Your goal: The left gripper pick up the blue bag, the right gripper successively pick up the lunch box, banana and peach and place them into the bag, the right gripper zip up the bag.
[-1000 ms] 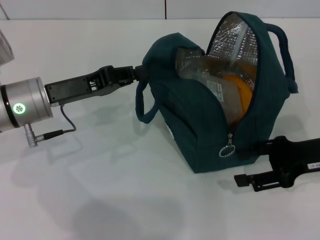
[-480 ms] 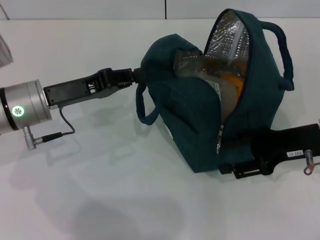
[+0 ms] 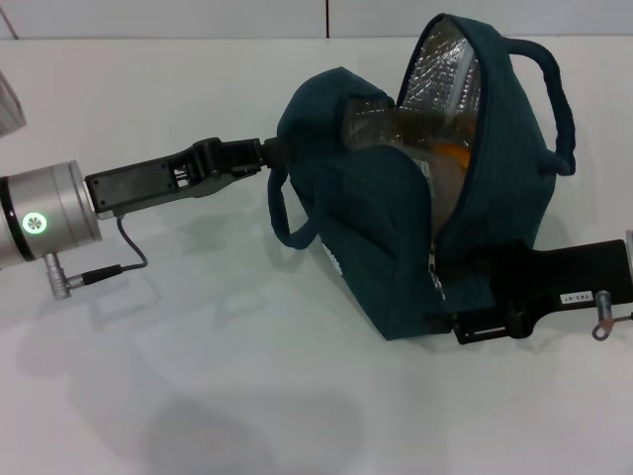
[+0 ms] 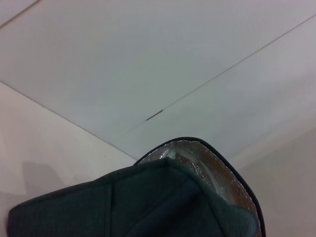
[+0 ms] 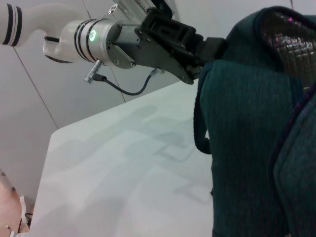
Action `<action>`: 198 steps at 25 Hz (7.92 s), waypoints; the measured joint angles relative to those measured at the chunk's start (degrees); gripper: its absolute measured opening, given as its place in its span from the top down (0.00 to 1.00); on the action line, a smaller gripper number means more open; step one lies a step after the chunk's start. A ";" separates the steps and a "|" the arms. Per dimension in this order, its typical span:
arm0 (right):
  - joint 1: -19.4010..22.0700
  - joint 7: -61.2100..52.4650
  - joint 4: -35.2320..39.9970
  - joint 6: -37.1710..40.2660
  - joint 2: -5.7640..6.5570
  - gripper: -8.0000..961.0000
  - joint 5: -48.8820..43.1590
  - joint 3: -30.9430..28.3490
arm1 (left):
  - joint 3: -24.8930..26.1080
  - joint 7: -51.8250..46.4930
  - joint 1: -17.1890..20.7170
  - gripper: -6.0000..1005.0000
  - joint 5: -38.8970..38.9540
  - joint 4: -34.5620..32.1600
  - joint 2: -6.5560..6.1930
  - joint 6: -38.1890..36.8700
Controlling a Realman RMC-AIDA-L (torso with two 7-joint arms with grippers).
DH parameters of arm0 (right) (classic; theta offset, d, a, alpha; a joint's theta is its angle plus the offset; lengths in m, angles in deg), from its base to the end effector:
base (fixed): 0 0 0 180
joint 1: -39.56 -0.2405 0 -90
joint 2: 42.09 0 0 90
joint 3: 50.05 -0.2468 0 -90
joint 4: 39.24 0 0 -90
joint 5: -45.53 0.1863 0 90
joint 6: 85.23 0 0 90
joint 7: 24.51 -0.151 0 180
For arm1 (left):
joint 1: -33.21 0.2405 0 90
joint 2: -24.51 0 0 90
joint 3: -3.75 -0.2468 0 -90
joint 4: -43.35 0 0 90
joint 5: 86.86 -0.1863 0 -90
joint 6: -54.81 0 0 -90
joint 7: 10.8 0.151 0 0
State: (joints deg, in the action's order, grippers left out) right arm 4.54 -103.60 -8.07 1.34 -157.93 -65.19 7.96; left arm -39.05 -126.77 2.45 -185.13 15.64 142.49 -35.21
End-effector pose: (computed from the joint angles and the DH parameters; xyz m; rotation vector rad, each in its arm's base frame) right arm 0.2234 0.3052 -0.0331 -3.0050 0.5187 0.5120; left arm -0.2196 0.3116 -0.0034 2.3813 1.6472 1.1980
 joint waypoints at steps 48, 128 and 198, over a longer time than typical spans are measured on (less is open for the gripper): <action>5.85 1.03 6.52 3.47 0.36 0.98 7.98 0.00 | 0.43 2.97 0.46 0.91 1.61 -0.24 -0.53 -0.87; -0.86 1.55 2.22 1.84 0.09 0.98 21.70 4.38 | -1.56 63.36 -1.81 0.40 11.55 28.76 2.79 6.95; -1.59 0.25 3.23 -1.26 0.05 0.98 28.28 2.14 | -1.05 65.43 -3.12 0.68 13.04 31.10 2.79 3.42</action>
State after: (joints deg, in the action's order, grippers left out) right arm 2.95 -103.35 -4.84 0.08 -157.88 -36.91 10.10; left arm -40.09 -61.34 -0.67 -172.10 46.75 145.27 -31.79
